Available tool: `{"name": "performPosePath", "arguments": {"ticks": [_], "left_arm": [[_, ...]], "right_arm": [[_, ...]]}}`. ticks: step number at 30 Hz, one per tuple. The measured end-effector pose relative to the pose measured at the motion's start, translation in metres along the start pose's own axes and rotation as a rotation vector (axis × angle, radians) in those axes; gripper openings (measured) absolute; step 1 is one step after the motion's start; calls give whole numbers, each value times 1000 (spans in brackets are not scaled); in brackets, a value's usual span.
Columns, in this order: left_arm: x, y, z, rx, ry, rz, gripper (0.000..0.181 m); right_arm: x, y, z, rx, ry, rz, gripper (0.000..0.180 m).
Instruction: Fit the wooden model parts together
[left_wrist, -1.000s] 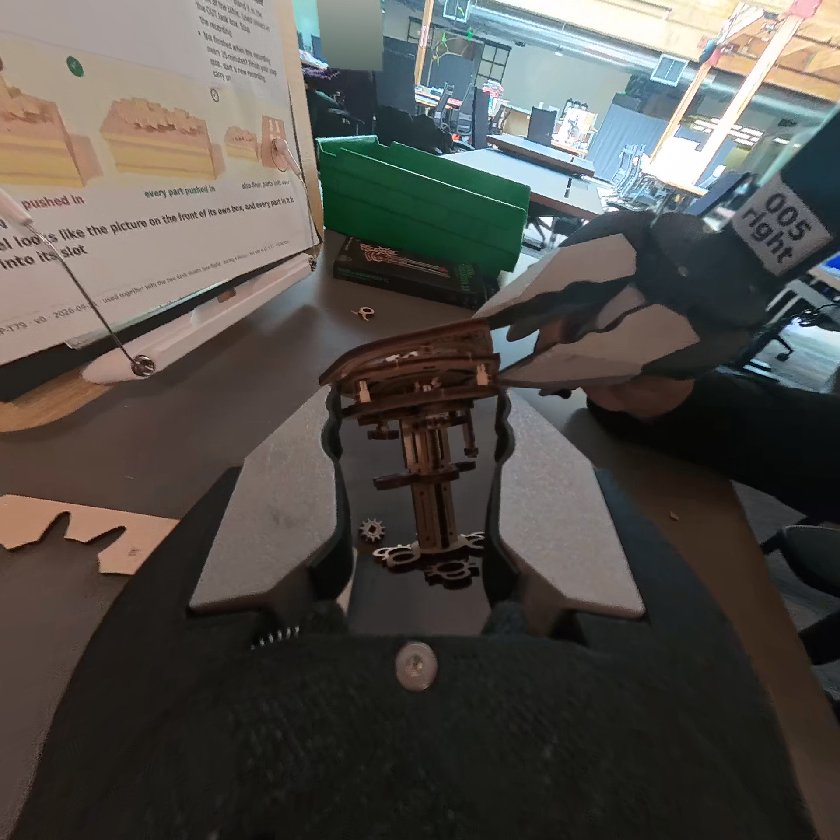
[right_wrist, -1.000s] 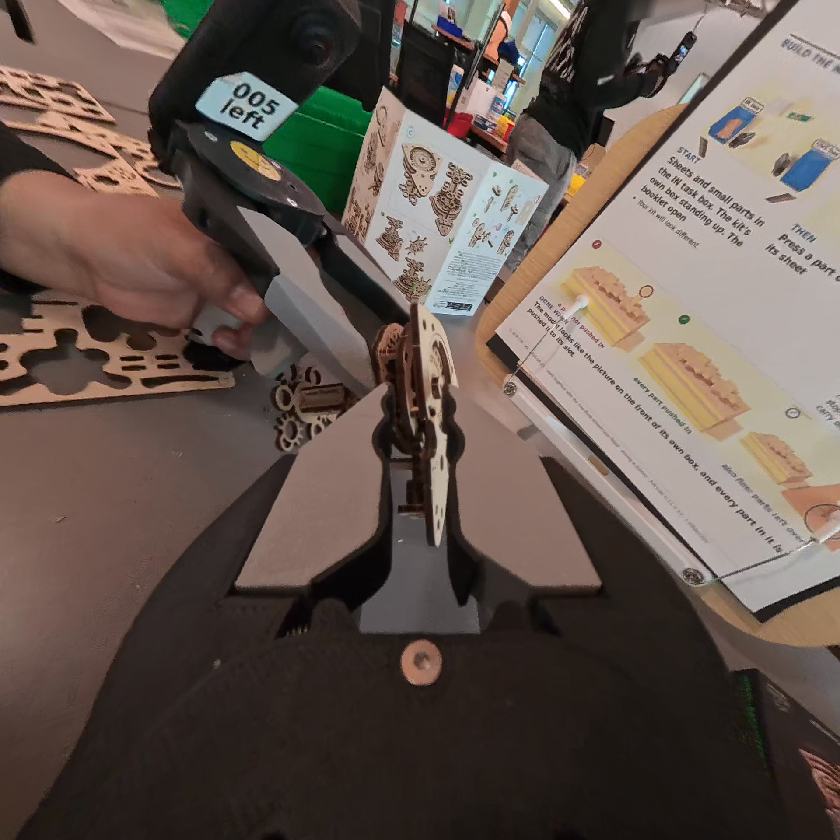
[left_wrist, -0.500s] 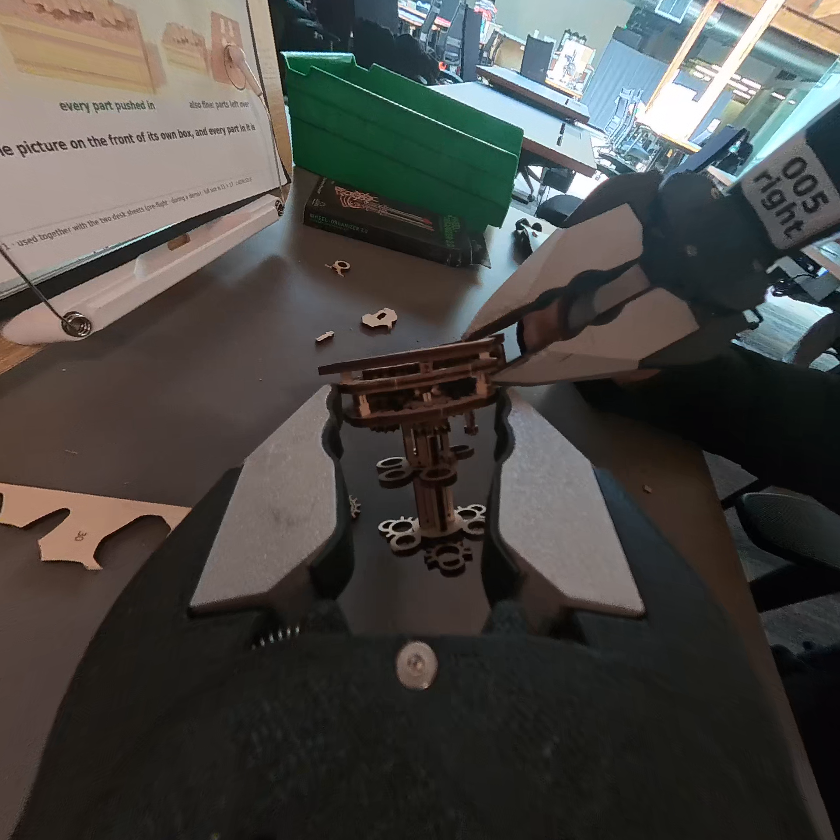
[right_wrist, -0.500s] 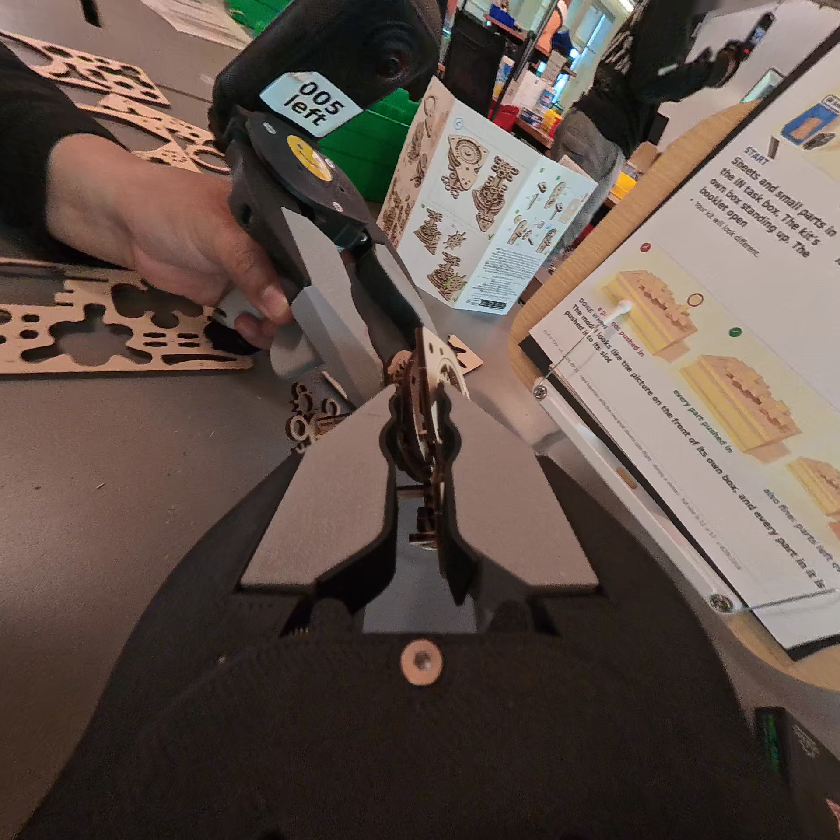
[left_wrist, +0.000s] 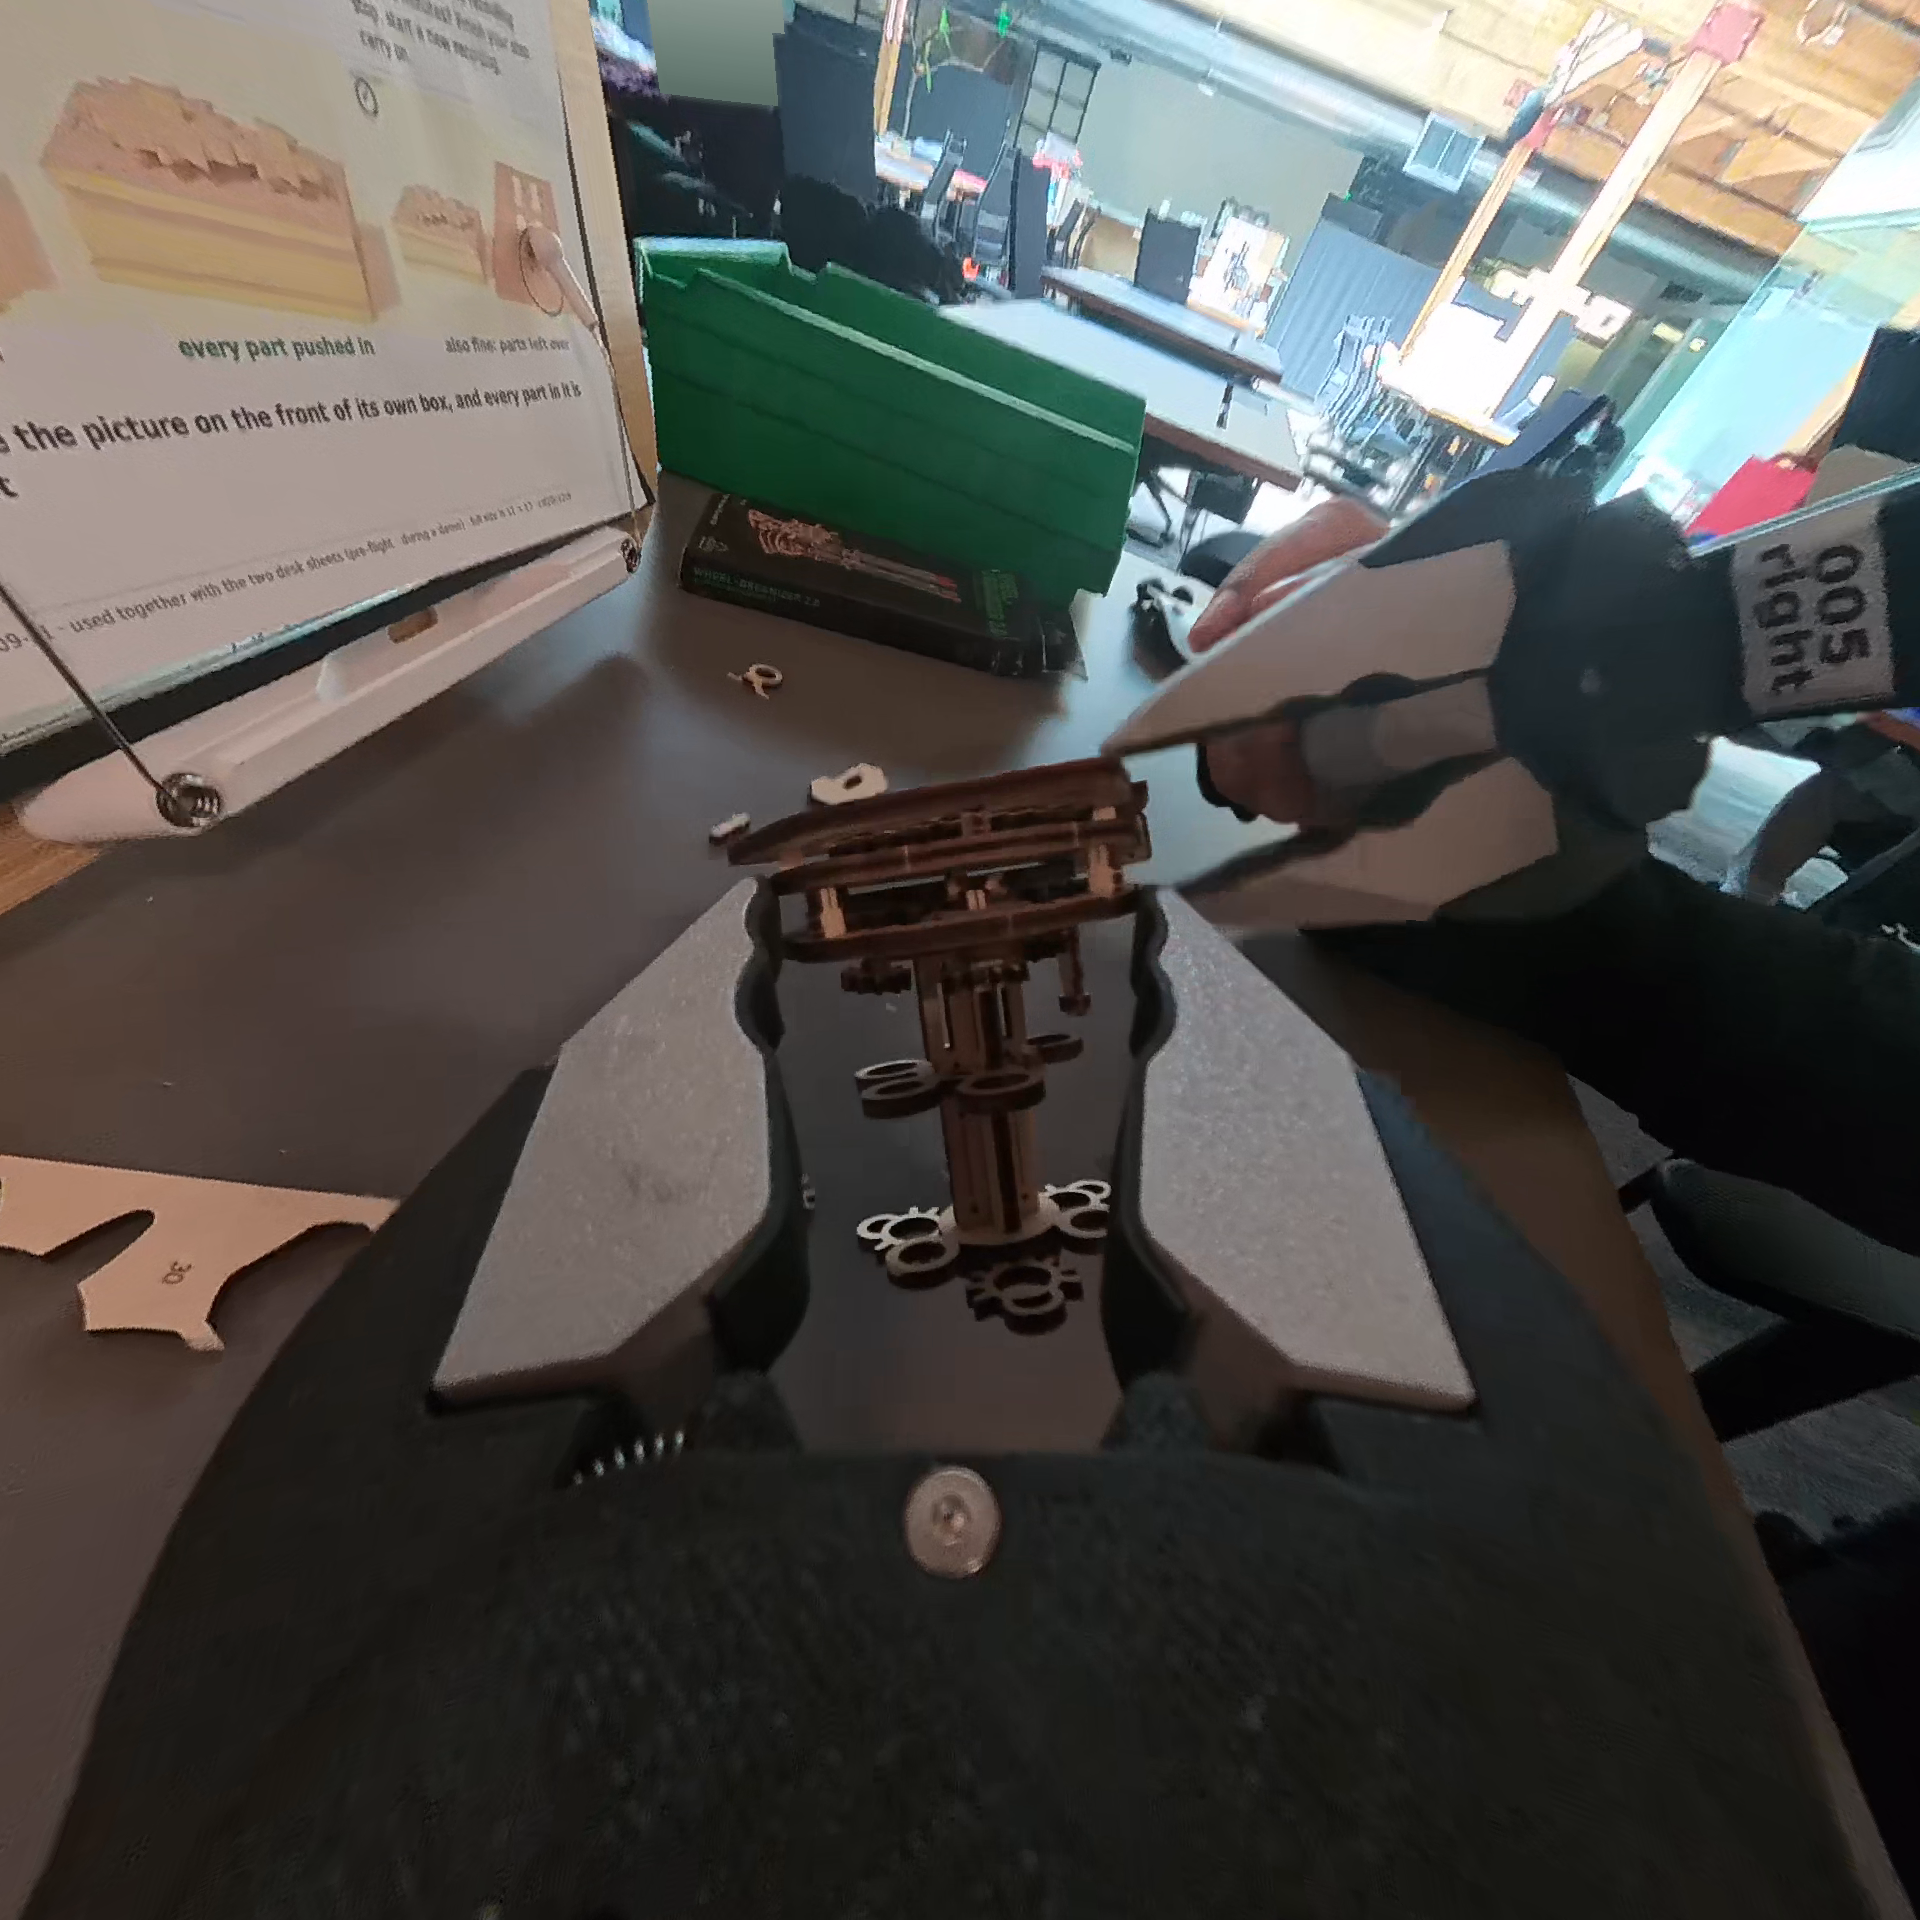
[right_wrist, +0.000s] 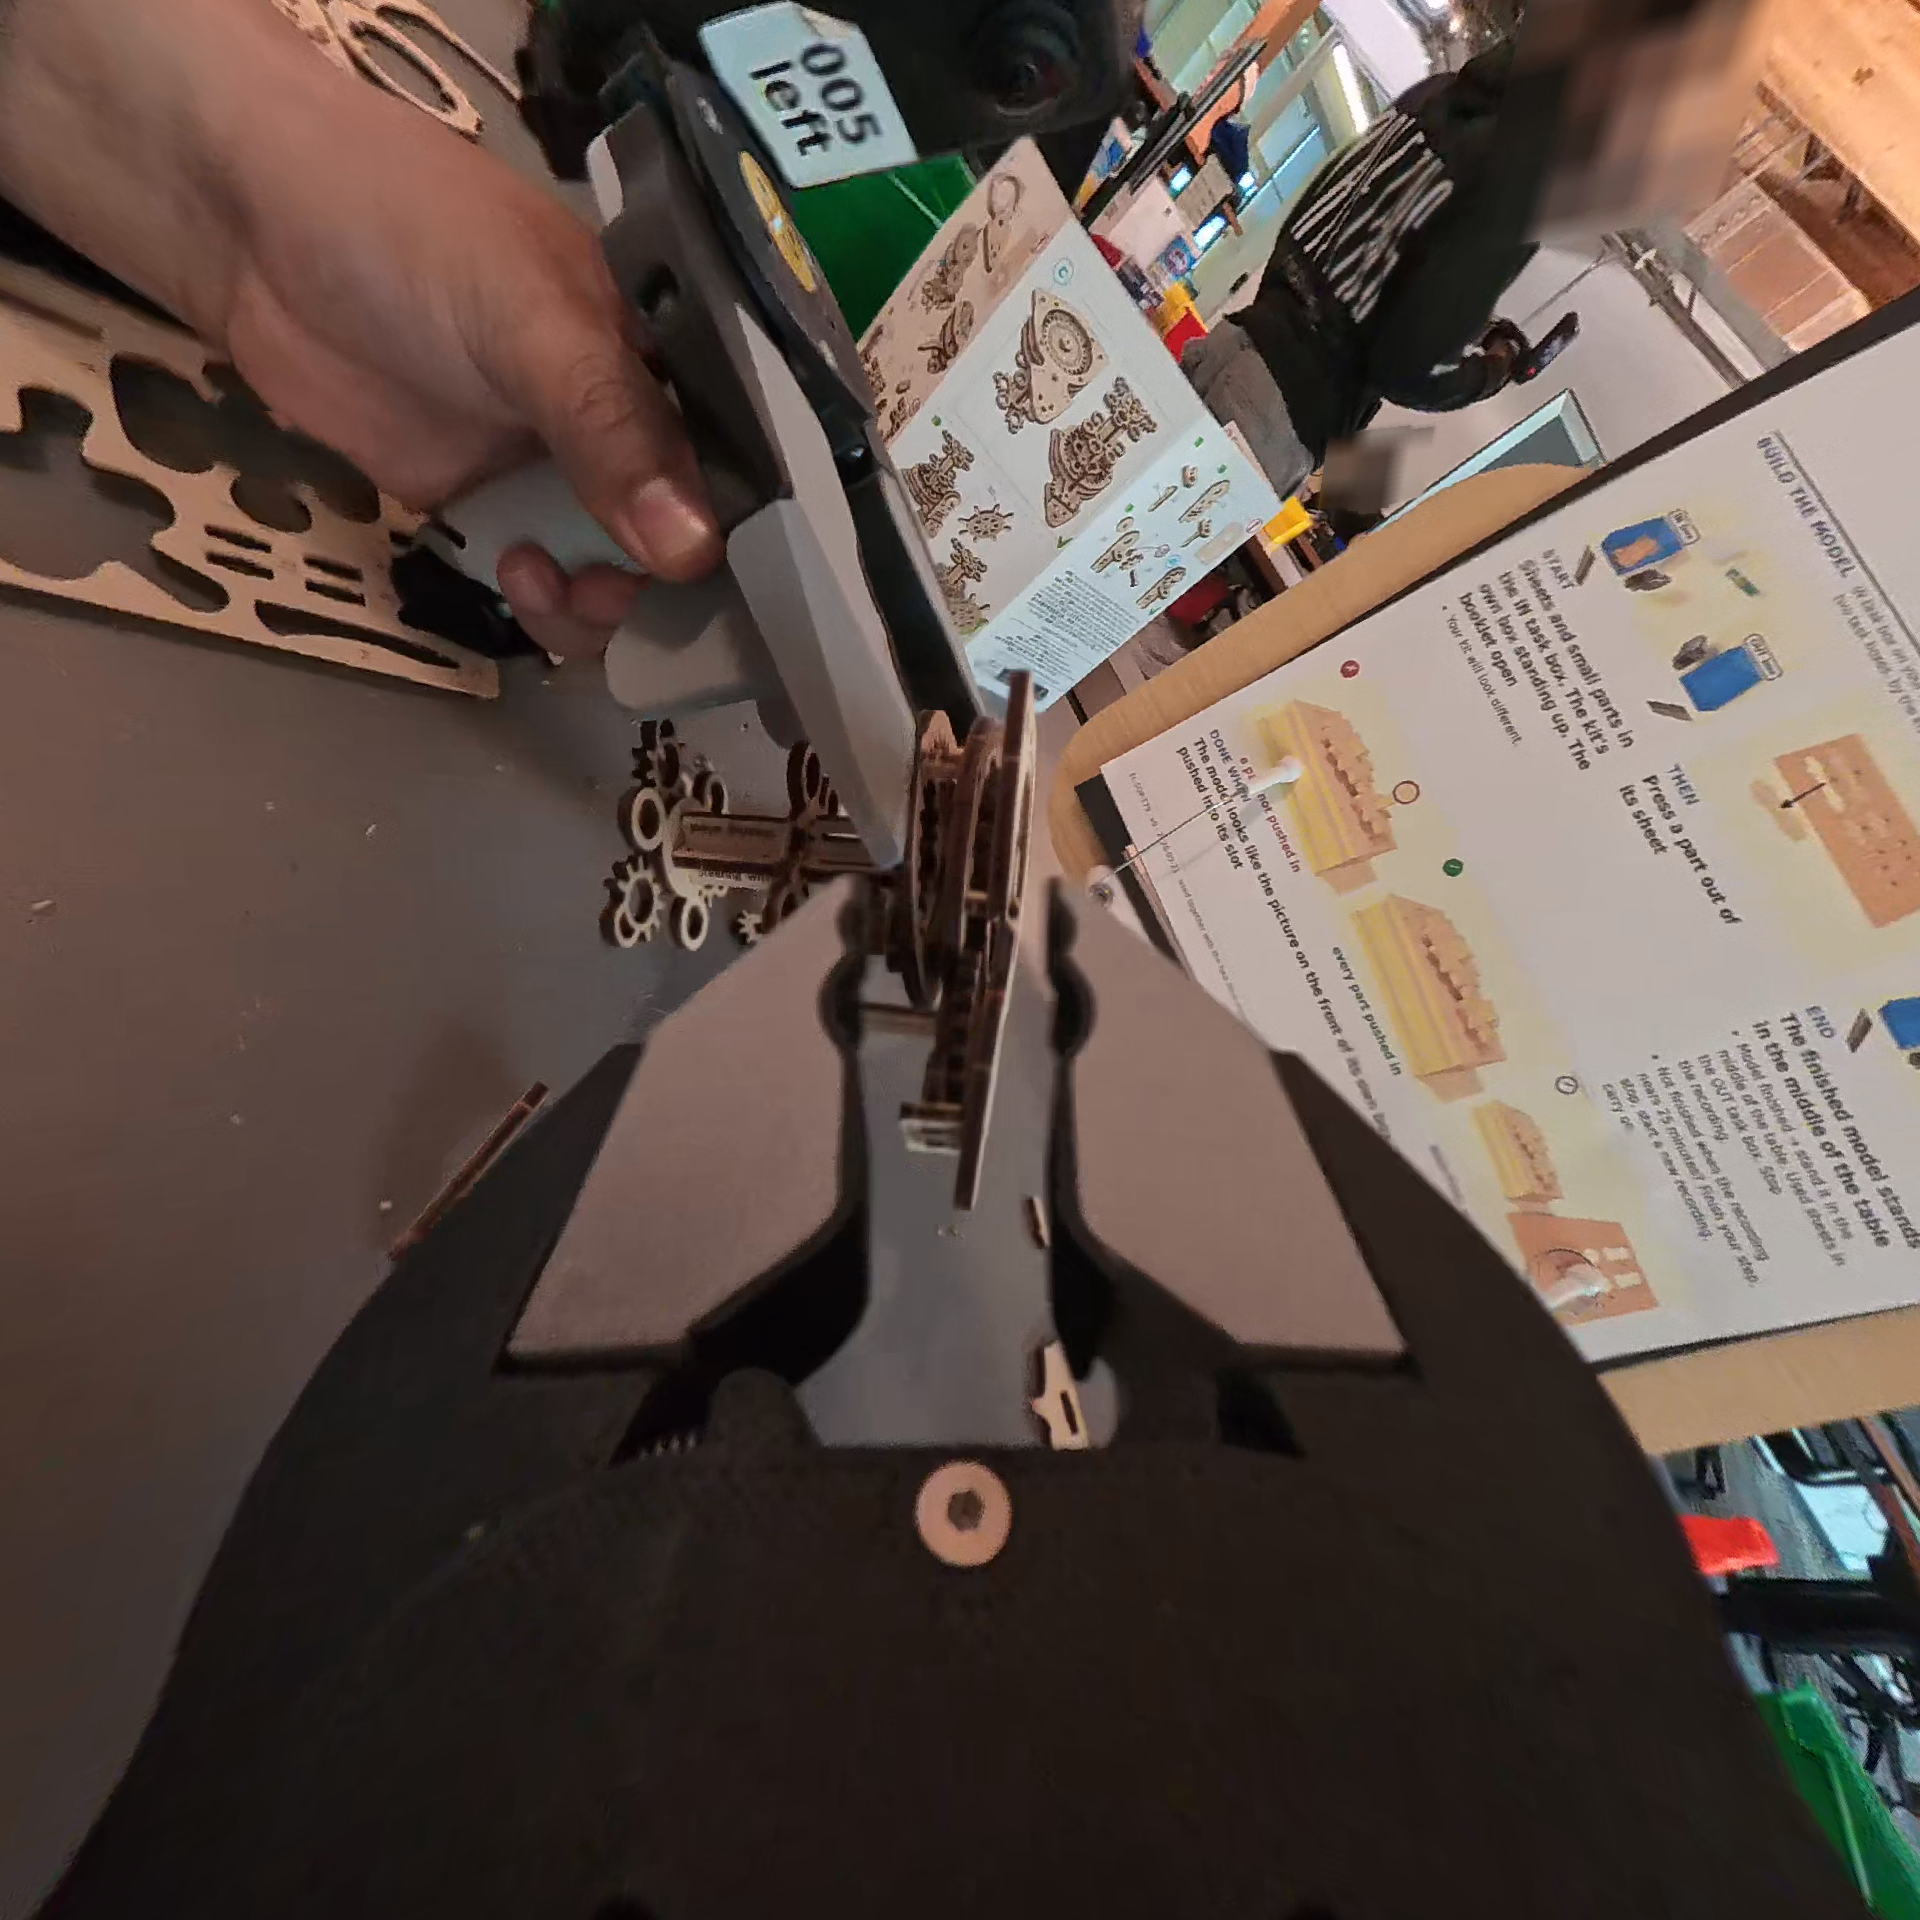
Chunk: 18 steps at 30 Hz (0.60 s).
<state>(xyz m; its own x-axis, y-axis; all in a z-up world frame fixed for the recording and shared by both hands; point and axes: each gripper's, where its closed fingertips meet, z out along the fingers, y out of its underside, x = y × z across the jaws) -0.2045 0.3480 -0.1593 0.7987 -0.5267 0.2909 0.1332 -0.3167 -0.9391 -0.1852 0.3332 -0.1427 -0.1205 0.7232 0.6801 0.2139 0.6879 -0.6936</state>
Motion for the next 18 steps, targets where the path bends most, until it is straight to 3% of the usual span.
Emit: {"name": "performPosePath", "arguments": {"ticks": [1, 3, 5, 7, 13, 18], "left_arm": [[1, -4, -1, 24, 6, 2, 66], [3, -7, -2, 43, 24, 5, 66], [8, -5, 0, 39, 55, -7, 66], [12, -2, 3, 22, 75, -42, 66], [12, -6, -3, 3, 116, -16, 64], [-3, -10, -20, -44, 60, 186, 63]], "right_arm": [[3, 0, -1, 1, 14, 10, 44], [6, 2, 0, -18, 36, 12, 51], [6, 5, 6, -56, 62, -7, 48], [-4, 8, 11, -94, 38, -43, 33], [0, 11, 12, -87, 38, -2, 31], [5, 12, 6, -27, 11, 67, 27]]}}
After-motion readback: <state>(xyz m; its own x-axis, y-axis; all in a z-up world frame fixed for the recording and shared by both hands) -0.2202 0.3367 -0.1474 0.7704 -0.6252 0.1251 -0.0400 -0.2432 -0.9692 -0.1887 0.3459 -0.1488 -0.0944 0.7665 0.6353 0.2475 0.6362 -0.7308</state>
